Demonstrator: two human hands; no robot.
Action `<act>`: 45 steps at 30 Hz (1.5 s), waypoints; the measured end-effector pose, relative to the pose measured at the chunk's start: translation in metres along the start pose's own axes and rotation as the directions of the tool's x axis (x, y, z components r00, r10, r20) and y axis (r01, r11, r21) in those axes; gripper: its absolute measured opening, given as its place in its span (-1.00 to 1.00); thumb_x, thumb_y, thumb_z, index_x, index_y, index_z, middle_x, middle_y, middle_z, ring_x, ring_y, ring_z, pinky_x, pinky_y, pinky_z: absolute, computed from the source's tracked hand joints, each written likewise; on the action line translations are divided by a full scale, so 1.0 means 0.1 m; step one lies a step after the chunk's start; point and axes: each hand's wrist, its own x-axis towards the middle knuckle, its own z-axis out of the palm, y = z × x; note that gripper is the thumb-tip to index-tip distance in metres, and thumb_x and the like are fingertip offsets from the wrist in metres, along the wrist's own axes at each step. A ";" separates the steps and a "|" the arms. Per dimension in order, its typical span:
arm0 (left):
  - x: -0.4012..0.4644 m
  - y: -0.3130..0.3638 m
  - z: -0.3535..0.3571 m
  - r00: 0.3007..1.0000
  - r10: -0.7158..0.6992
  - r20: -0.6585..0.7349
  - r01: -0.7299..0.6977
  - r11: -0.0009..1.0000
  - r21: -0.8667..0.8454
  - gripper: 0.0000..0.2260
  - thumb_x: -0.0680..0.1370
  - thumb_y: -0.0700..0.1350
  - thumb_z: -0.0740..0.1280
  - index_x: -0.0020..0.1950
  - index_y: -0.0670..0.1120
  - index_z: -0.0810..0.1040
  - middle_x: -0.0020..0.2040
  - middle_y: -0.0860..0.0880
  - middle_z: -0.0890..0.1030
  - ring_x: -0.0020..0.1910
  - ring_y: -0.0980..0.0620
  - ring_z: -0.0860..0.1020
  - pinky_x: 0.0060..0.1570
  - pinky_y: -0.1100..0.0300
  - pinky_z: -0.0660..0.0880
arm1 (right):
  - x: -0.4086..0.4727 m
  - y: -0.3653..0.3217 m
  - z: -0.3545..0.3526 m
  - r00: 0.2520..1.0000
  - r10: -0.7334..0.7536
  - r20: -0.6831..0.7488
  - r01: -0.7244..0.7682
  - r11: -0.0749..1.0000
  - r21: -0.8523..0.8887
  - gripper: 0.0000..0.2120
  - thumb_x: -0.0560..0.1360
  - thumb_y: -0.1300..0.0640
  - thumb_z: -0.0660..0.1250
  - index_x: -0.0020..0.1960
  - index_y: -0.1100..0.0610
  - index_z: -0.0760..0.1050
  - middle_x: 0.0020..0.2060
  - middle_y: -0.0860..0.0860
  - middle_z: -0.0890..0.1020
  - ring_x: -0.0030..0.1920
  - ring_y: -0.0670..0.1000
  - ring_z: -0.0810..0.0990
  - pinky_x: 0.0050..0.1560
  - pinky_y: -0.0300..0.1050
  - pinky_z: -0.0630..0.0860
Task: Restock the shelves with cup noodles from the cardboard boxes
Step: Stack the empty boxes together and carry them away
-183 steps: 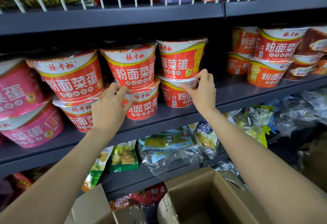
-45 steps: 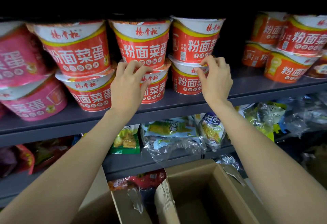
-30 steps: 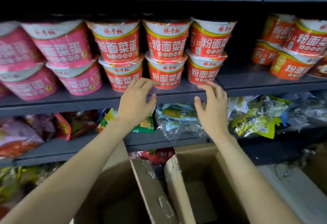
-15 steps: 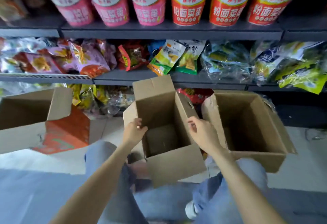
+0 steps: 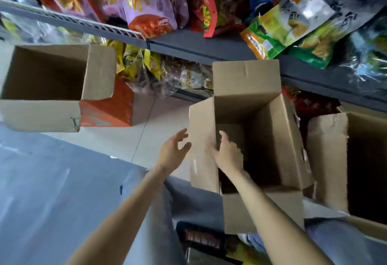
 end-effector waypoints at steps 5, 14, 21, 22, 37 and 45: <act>0.13 -0.32 -0.95 0.986 0.002 -0.165 -0.002 1.000 0.002 -0.71 0.53 -0.27 0.31 0.22 -0.05 0.56 0.09 0.11 0.62 0.10 0.07 0.57 0.09 0.22 0.46 | 0.25 -0.29 0.21 0.954 0.233 0.188 -0.204 0.966 -0.162 -0.57 0.62 0.10 0.03 0.43 0.16 0.01 0.15 0.21 0.57 0.08 0.24 0.57 0.03 0.03 0.50; 0.77 -1.21 -2.71 0.927 0.065 -0.369 0.151 0.836 0.528 -0.33 0.32 -0.47 0.24 0.42 -0.16 0.35 0.40 -0.14 0.39 0.34 -0.20 0.32 0.30 -0.08 0.33 | 0.07 -1.45 0.18 0.983 0.174 0.049 -0.159 0.961 -0.225 -0.57 0.55 0.16 0.21 0.36 0.21 0.17 0.01 0.31 0.61 -0.02 0.31 0.59 -0.17 -0.02 0.32; 1.38 -2.08 -3.37 0.977 -0.160 -0.140 0.206 0.554 0.807 -0.55 0.53 -0.26 0.25 0.40 0.01 0.38 0.36 -0.05 0.44 0.40 -0.12 0.28 0.43 -0.05 0.08 | 0.20 -2.37 0.79 0.991 0.131 0.015 -0.128 0.986 -0.111 -0.61 0.56 0.17 0.20 0.34 0.17 0.20 -0.04 0.29 0.62 -0.08 0.31 0.60 -0.18 0.01 0.37; 1.42 -2.13 -3.41 0.986 -0.124 -0.110 0.160 0.526 0.835 -0.64 0.55 -0.19 0.27 0.34 0.03 0.44 0.27 -0.04 0.51 0.30 -0.11 0.36 0.36 0.00 0.18 | 0.24 -2.45 0.85 0.991 0.133 0.010 -0.131 0.986 -0.100 -0.61 0.56 0.17 0.20 0.35 0.16 0.19 -0.04 0.29 0.62 -0.08 0.32 0.59 -0.18 0.01 0.36; -0.14 -1.91 -3.33 0.956 -0.093 -0.278 0.220 0.855 0.470 -0.83 0.55 -0.03 0.29 0.07 -0.07 0.54 -0.17 -0.04 0.51 -0.17 -0.06 0.46 -0.38 0.13 0.33 | -0.17 -2.95 0.97 0.994 0.078 0.081 -0.064 0.984 -0.163 -0.61 0.59 0.15 0.18 0.35 0.14 0.14 0.07 0.28 0.60 -0.02 0.29 0.62 -0.06 0.21 0.57; -1.19 -1.21 -3.90 0.784 -0.410 -0.467 0.435 0.898 -0.058 -0.86 0.54 -0.01 0.28 -0.09 -0.03 0.59 -0.22 0.07 0.50 -0.26 0.04 0.51 -0.26 0.13 0.42 | -1.42 -4.20 0.69 0.962 -0.136 0.238 0.201 0.941 -0.273 -0.51 0.63 0.13 0.07 0.51 0.16 0.01 0.16 0.22 0.58 0.11 0.26 0.58 0.03 0.05 0.46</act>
